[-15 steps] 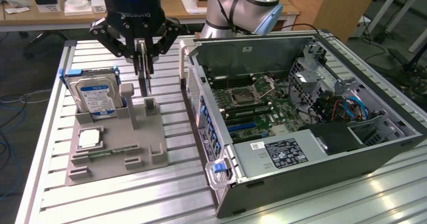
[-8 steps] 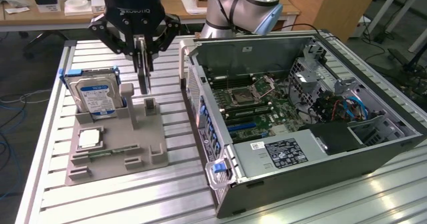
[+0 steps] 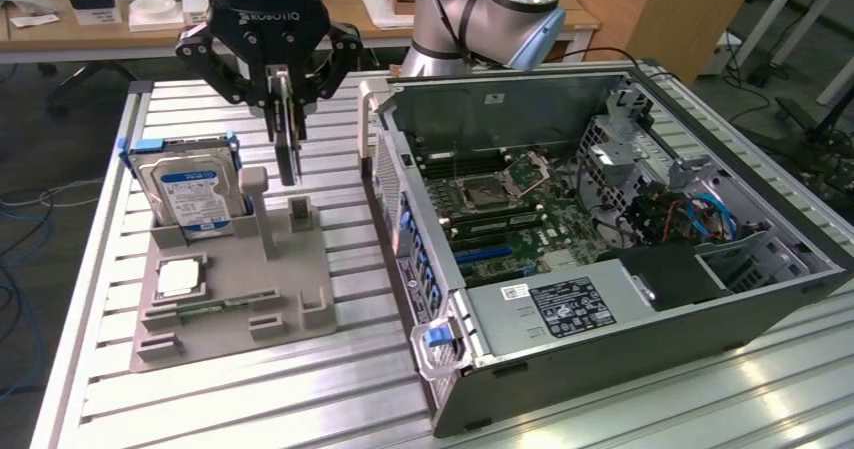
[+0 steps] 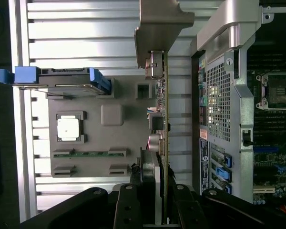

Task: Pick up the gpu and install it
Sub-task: 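Pick up the gpu and move the gpu toward the slot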

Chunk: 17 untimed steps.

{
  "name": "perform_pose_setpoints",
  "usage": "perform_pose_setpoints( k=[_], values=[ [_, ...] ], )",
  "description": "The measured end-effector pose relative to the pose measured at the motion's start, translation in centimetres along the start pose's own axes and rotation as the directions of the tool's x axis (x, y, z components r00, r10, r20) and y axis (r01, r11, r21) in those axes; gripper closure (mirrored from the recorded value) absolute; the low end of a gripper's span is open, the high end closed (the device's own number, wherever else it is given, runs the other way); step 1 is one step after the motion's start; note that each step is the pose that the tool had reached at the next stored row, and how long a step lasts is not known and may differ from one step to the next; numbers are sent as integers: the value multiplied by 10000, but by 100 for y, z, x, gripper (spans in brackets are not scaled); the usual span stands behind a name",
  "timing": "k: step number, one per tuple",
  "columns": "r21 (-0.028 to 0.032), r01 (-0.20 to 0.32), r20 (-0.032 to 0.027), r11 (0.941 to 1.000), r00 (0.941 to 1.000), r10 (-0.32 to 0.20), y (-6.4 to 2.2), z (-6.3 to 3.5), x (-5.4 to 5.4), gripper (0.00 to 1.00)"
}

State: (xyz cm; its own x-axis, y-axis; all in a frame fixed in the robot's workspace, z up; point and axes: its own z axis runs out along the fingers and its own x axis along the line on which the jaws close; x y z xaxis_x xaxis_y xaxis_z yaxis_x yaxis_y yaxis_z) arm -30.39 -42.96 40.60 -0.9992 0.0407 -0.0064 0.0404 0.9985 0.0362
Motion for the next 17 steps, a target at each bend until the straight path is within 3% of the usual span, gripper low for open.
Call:
perform_pose_setpoints(
  k=[7,17],
  values=[
    [2,2,-2,10000,10000,-2,0,-1,-18,72],
    [1,1,0,10000,10000,-1,6,1,-157,72]
  ],
)
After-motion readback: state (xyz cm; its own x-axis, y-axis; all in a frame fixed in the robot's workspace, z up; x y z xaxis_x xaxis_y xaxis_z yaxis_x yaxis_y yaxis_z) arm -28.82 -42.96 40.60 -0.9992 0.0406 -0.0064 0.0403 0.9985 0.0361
